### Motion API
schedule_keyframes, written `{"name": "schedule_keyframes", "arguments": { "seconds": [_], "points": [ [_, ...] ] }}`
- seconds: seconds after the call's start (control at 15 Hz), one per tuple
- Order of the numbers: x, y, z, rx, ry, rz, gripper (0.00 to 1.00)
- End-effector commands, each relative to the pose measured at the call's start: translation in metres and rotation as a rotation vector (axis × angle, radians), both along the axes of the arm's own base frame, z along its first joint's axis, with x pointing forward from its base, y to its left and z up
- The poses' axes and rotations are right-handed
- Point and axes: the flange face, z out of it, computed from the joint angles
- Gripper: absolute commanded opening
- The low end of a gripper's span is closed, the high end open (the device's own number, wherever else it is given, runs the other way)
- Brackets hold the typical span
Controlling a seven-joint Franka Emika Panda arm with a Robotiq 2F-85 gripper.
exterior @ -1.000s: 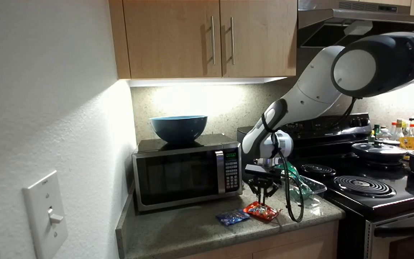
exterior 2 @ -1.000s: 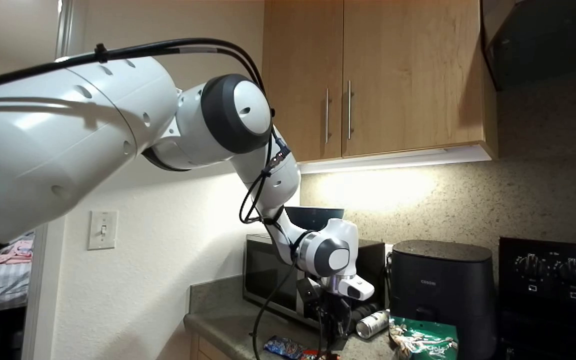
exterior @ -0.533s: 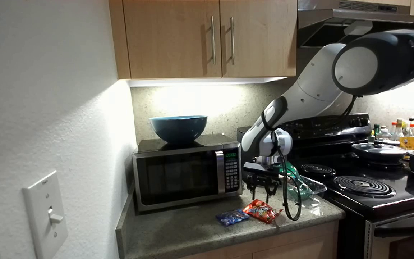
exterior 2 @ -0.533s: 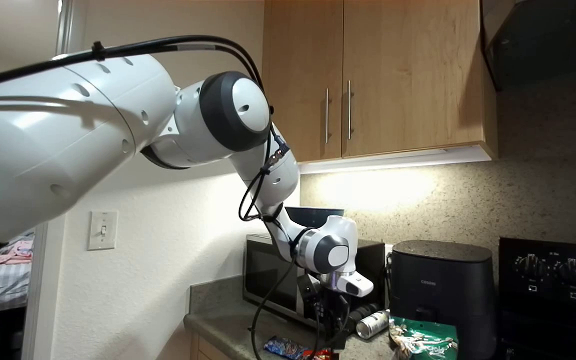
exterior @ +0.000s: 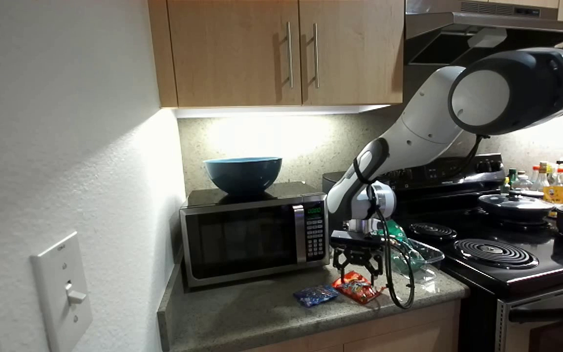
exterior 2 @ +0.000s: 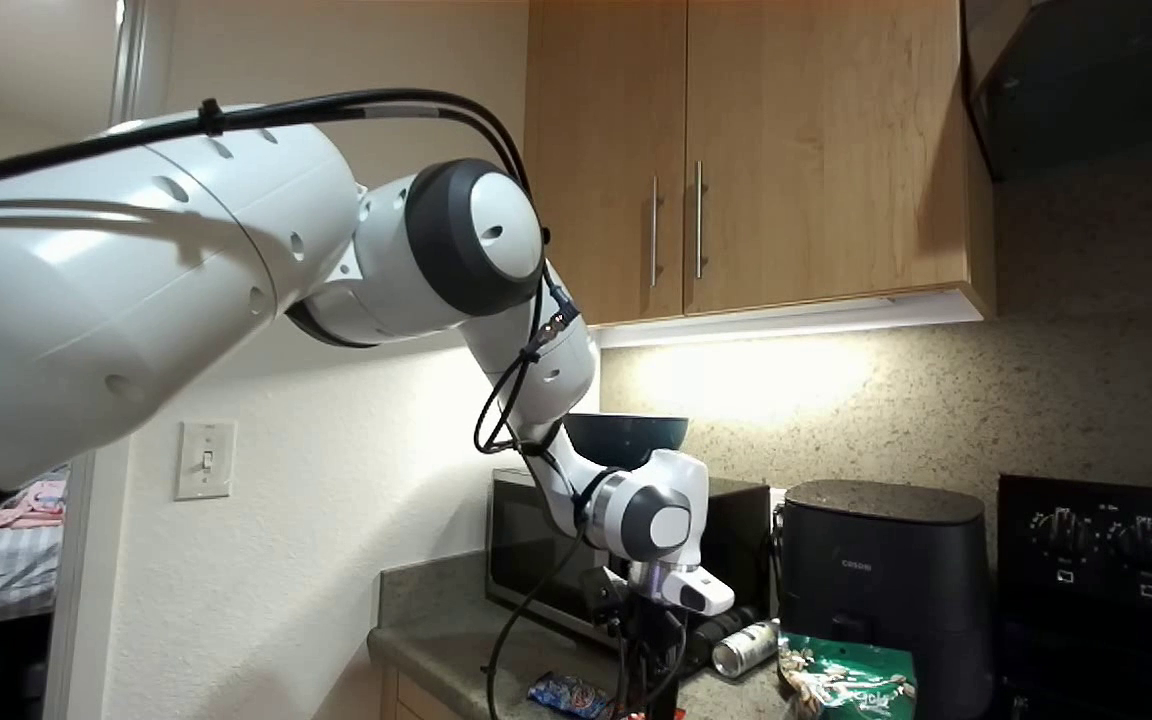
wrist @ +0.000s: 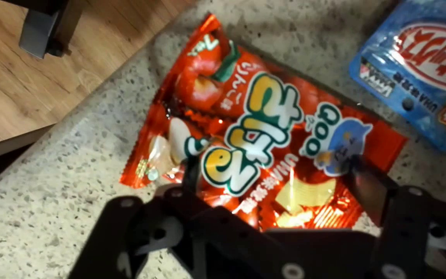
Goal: Pick up the sachets from the countertop and put them in the plastic bowl.
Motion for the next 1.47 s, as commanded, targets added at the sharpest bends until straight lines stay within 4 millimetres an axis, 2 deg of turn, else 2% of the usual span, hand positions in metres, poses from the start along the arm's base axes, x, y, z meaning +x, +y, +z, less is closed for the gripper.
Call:
{"name": "schedule_keyframes", "arguments": {
  "seconds": [0.0,0.4,0.67,0.93,1.4],
  "points": [
    [-0.001,-0.005,-0.008,0.022,0.047,0.021,0.65],
    [0.007,-0.014,0.000,0.013,0.035,-0.015,0.27],
    [-0.001,-0.031,0.016,0.006,-0.036,-0.088,0.03],
    [-0.013,-0.052,0.028,-0.010,-0.112,-0.177,0.00],
    [-0.081,-0.089,0.066,-0.061,-0.288,-0.395,0.00]
  ]
}}
